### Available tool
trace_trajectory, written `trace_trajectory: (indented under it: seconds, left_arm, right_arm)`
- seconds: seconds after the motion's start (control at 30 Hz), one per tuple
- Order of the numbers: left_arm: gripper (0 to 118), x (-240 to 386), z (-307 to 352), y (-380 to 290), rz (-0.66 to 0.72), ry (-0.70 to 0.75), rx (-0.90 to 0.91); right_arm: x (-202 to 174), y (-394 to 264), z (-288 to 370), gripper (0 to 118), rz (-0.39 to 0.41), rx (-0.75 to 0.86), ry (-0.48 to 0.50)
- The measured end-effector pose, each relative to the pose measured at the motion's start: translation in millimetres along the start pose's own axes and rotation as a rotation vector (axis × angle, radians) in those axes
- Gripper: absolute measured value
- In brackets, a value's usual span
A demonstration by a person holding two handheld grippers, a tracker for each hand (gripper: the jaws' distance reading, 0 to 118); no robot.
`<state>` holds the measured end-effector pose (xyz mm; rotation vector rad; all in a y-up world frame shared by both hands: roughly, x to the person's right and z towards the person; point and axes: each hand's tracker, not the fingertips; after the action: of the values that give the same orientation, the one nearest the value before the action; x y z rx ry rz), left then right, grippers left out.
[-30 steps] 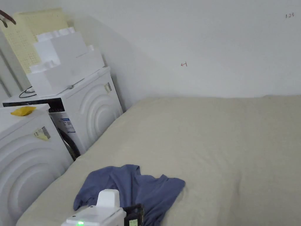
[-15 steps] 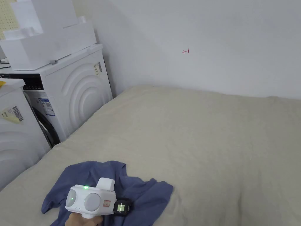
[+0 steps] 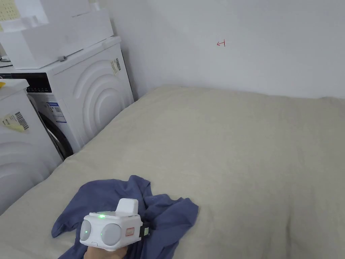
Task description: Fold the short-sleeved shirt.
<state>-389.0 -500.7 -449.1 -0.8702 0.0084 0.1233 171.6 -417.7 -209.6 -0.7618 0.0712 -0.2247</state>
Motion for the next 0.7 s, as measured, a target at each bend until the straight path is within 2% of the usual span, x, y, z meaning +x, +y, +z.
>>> trace_trajectory:
  seconds: [0.13,0.2,0.33,0.43,0.5,0.6,0.67,0.7]
  left_arm:
    - [0,-4,42,15,0.001,0.004,0.141]
    - [0,-8,75,33,0.051,-0.015,0.215]
    - [0,-6,157,81,-0.006,0.017,0.377]
    - [0,-5,214,129,0.015,-0.031,0.508]
    - [0,18,247,160,-0.111,0.053,0.584]
    - [0,48,281,202,-0.180,-0.005,0.627]
    - [0,82,284,221,-0.274,0.030,0.649]
    - [0,96,282,226,-0.303,-0.010,0.633]
  right_arm:
    - [5,3,11,2,0.006,0.030,0.010]
    - [7,4,15,2,-0.003,0.046,0.014]
    - [6,2,25,2,-0.017,0.070,0.079]
    - [3,-1,36,1,-0.027,0.091,0.095]
    - [4,-1,41,1,-0.034,0.103,0.096]
    - [10,-4,50,1,-0.049,0.140,0.094]
    - [14,-4,55,1,-0.057,0.159,0.081]
    - [17,-4,58,1,-0.071,0.173,0.066]
